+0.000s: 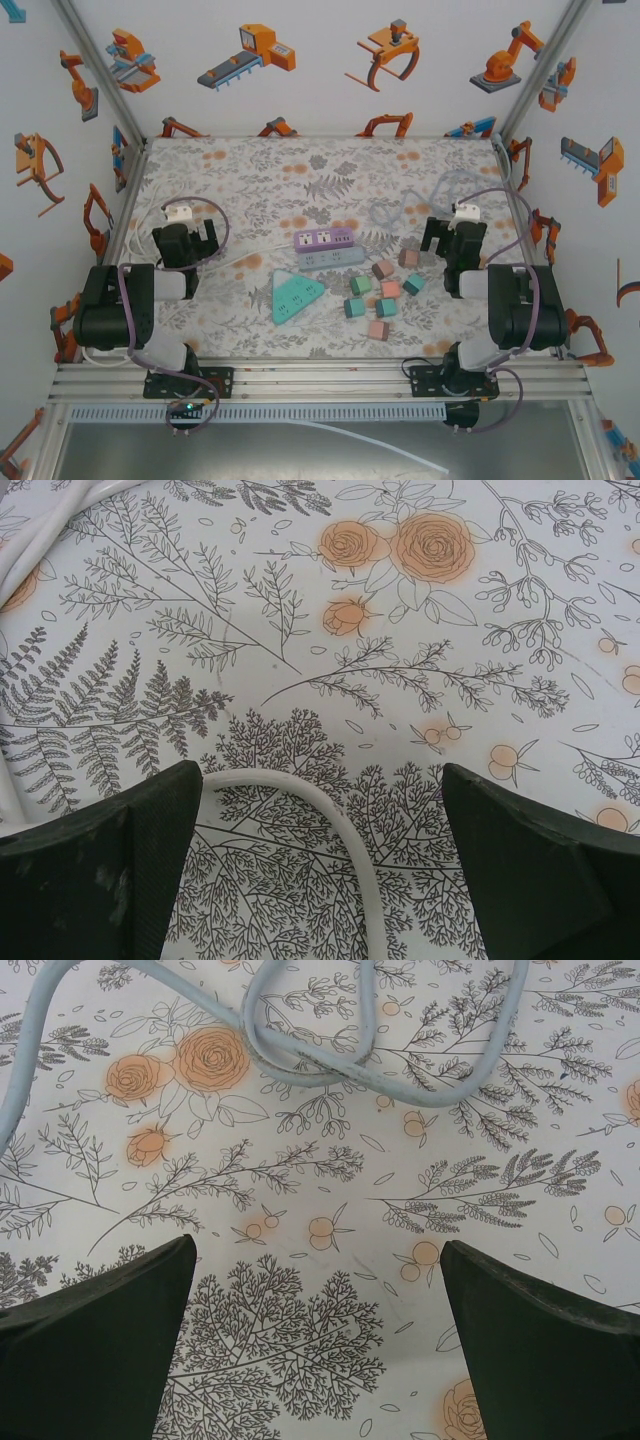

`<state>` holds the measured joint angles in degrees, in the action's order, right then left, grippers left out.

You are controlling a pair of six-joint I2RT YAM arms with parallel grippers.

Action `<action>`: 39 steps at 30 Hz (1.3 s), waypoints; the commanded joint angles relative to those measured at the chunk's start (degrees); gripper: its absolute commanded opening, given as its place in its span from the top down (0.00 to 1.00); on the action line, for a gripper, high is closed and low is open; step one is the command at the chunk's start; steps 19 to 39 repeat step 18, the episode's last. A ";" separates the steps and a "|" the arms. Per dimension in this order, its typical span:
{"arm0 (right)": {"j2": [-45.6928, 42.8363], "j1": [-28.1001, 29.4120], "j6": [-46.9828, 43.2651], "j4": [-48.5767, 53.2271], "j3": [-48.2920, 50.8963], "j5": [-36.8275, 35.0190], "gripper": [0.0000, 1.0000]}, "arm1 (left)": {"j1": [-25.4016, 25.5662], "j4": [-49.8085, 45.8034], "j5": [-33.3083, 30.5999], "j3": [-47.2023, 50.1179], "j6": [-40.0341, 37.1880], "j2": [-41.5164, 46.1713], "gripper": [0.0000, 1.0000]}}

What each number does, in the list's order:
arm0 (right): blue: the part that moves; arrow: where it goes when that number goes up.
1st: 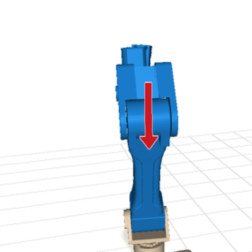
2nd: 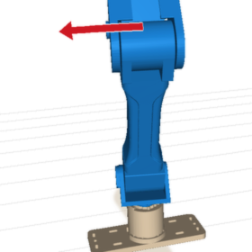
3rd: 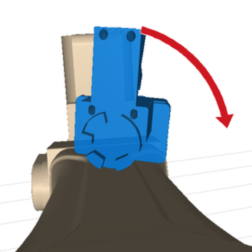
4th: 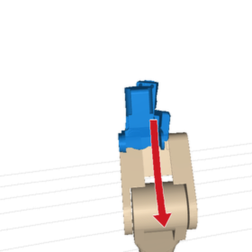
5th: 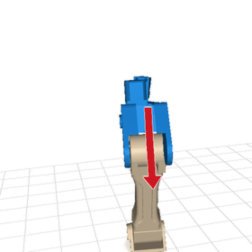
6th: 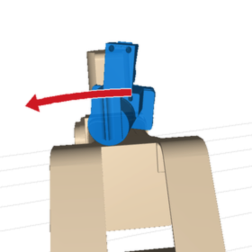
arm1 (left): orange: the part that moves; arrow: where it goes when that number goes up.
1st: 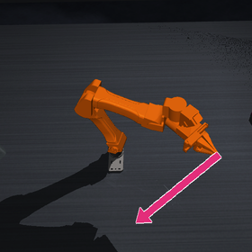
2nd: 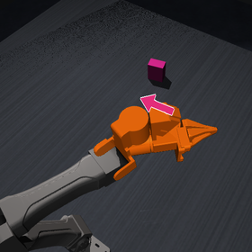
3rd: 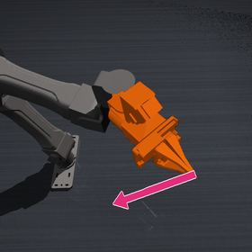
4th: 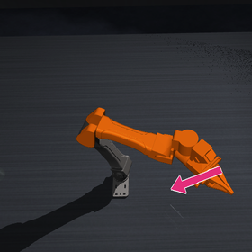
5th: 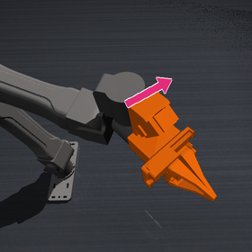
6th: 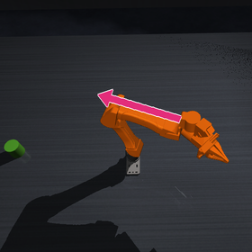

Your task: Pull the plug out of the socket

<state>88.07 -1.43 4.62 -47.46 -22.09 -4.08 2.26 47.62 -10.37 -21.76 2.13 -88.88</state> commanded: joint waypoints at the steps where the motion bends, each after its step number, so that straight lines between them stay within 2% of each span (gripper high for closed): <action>1: 0.35 -0.41 -0.49 -3.07 0.29 -0.49 0.01 | -0.06 0.46 1.07 -1.27 0.93 0.75 0.03; 39: 0.26 -0.41 -0.43 -2.50 0.02 -0.52 0.01 | -0.06 0.65 1.01 -1.27 0.93 0.66 0.03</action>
